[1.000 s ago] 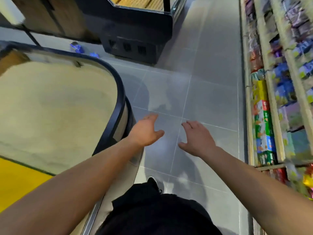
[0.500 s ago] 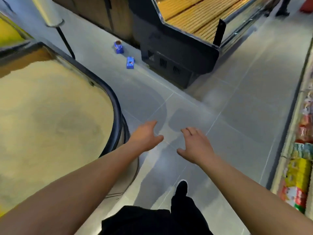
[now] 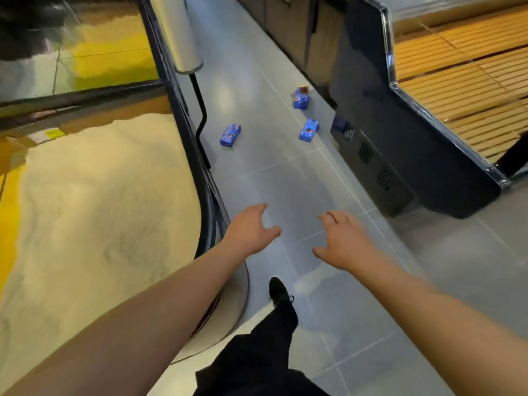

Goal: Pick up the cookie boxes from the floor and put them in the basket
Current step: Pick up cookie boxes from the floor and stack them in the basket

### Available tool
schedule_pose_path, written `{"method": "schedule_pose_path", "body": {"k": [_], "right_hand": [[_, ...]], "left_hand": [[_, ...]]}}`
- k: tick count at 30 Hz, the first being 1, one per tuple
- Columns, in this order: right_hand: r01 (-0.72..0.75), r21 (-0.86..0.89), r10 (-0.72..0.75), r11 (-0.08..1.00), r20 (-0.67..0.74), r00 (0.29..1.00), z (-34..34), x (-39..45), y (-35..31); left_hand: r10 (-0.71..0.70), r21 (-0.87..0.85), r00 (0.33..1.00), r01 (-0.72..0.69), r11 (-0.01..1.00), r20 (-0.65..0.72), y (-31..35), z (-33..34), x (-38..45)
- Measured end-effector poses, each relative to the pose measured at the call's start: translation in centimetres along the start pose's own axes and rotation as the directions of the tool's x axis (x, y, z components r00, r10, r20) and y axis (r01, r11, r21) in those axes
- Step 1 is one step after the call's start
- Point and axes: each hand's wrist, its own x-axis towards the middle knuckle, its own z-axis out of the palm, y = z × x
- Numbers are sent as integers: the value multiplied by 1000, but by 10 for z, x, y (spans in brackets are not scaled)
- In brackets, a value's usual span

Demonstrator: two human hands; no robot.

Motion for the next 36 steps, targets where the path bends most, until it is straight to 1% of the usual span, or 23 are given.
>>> {"method": "schedule_pose_path", "body": {"k": [3, 7, 11, 14, 18, 22, 25, 29, 33, 36], "right_hand": [[58, -23, -58, 998, -3, 998, -24, 71, 14], [102, -57, -101, 993, 26, 995, -59, 147, 28], [123, -66, -123, 990, 14, 992, -98, 223, 46], [139, -64, -138, 988, 17, 990, -121, 286, 59], [195, -78, -193, 978, 29, 981, -141, 381, 78], [241, -49, -239, 969, 46, 970, -163, 475, 98], [296, -25, -292, 955, 104, 951, -189, 553, 112], [390, -81, -373, 917, 170, 912, -224, 642, 109], [485, -118, -456, 866, 211, 865, -247, 724, 86], [544, -140, -505, 827, 240, 829, -261, 793, 59]], "left_hand": [[-71, -32, 997, 70, 997, -23, 1, -17, 66], [-141, -59, 990, 139, 989, -22, 8, -46, 141], [-172, -48, 983, 169, 984, -64, 21, -78, 215], [-180, -51, 981, 177, 983, -66, 32, -97, 272], [-213, -65, 974, 209, 976, -76, 41, -113, 352], [-258, -98, 960, 248, 964, -111, 51, -126, 430], [-342, -139, 934, 326, 935, -108, 63, -142, 488], [-416, -221, 901, 384, 897, -124, 70, -167, 547], [-504, -312, 852, 445, 840, -141, 62, -198, 603], [-566, -360, 812, 490, 794, -142, 38, -222, 657]]}}
